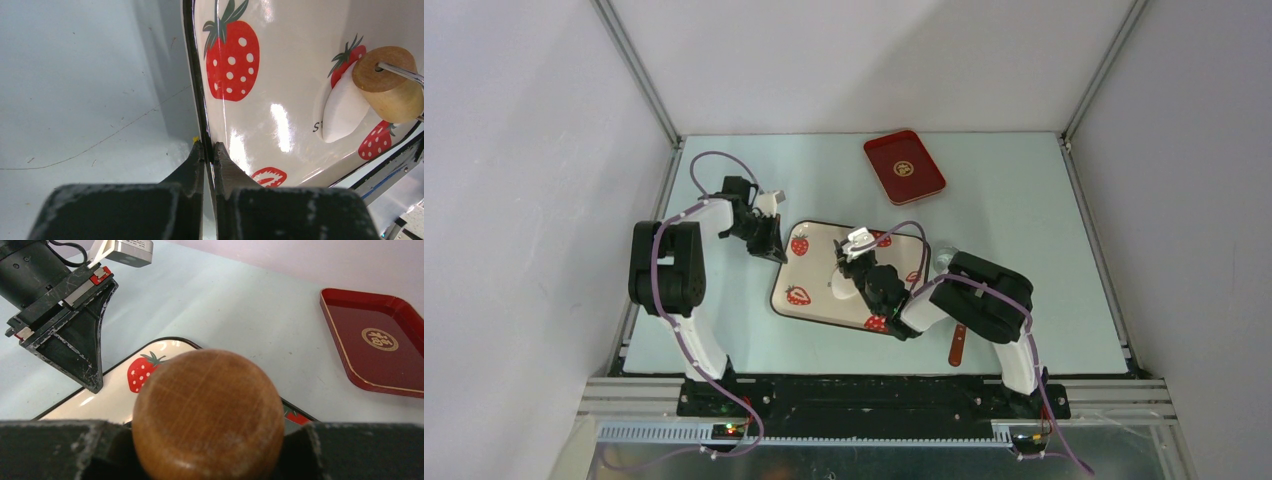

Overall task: Roll out the dumpling wrappers from the dough
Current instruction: Flatten out the dough on the work surface.

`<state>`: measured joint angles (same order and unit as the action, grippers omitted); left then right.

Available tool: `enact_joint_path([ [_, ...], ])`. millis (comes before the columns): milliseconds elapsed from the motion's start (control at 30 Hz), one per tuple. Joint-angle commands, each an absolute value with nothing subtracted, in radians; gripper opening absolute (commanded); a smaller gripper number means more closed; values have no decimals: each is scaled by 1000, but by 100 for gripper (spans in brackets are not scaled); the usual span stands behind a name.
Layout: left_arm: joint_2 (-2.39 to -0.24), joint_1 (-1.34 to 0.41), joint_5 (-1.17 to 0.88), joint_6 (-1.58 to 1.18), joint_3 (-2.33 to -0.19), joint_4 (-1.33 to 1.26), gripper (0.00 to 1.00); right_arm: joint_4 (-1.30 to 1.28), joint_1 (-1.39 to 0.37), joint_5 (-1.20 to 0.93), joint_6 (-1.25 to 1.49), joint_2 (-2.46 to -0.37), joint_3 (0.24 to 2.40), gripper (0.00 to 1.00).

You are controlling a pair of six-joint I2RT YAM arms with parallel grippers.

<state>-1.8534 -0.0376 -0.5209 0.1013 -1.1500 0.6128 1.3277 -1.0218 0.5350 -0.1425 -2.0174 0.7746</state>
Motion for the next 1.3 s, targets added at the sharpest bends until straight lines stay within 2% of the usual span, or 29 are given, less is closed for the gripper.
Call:
enact_joint_path([
  [0, -1809, -17, -512, 122, -1152, 604, 0, 1229, -1055, 583, -201, -2056, 758, 0],
  [167, -1811, -17, -513, 122, -1151, 604, 0, 1353, -1121, 590, -310, -2102, 758, 0],
  [600, -1820, -15, -512, 113, -1152, 604, 0, 1488, -1194, 519, -441, -2140, 724, 0],
  [1267, -1834, -15, -498, 108, -1156, 604, 0, 1515, -1226, 296, -531, -2080, 640, 0],
])
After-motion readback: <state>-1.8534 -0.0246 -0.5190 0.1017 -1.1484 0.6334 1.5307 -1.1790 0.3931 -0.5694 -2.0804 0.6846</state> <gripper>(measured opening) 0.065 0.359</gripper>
